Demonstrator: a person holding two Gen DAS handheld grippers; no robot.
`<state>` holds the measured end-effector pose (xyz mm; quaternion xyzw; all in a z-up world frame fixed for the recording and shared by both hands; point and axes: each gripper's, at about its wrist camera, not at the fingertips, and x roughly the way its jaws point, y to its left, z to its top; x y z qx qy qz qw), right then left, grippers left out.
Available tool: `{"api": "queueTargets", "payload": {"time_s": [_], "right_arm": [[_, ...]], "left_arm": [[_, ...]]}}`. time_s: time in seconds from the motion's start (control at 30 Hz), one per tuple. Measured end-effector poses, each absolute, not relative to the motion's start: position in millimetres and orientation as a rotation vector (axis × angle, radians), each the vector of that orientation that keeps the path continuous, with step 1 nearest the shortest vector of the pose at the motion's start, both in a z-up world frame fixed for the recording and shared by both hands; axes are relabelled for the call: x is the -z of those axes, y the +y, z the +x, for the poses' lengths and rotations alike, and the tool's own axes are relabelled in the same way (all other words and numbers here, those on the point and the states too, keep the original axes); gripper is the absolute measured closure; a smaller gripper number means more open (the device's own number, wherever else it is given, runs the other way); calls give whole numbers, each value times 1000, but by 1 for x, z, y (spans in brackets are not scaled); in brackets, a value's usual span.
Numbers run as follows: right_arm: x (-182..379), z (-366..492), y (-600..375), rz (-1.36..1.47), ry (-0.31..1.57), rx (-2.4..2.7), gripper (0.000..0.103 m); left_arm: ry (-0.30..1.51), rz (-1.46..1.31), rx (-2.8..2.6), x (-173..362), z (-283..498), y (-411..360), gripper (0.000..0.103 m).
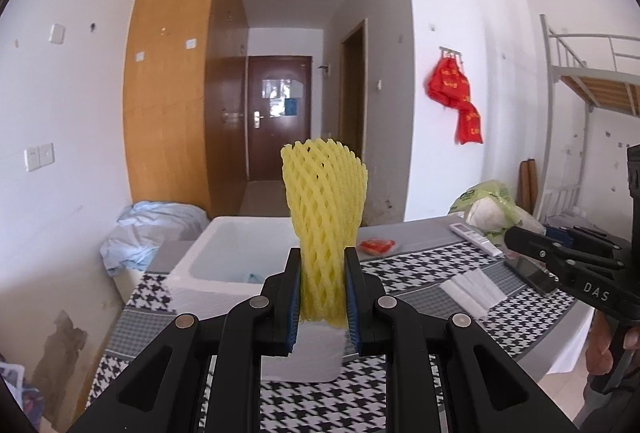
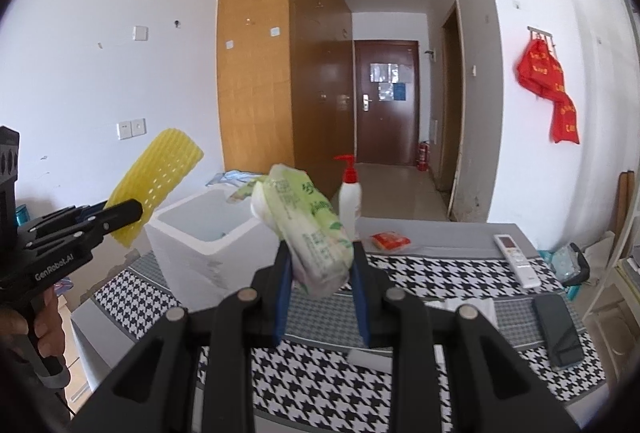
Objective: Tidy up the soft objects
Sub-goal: 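Carry the wrapped packet over the white foam box and open the right tool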
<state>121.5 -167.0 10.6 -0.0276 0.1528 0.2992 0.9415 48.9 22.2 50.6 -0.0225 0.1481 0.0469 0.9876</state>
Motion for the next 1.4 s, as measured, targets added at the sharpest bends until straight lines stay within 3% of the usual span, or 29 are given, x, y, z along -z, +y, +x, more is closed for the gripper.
{"api": "queueTargets", "payload": {"time_s": [1.4], "right_arm": [[-4,150,-60,-90,364,-826,72]], "left_arm": [[304,-99,-342,-29,26,103,82]]}}
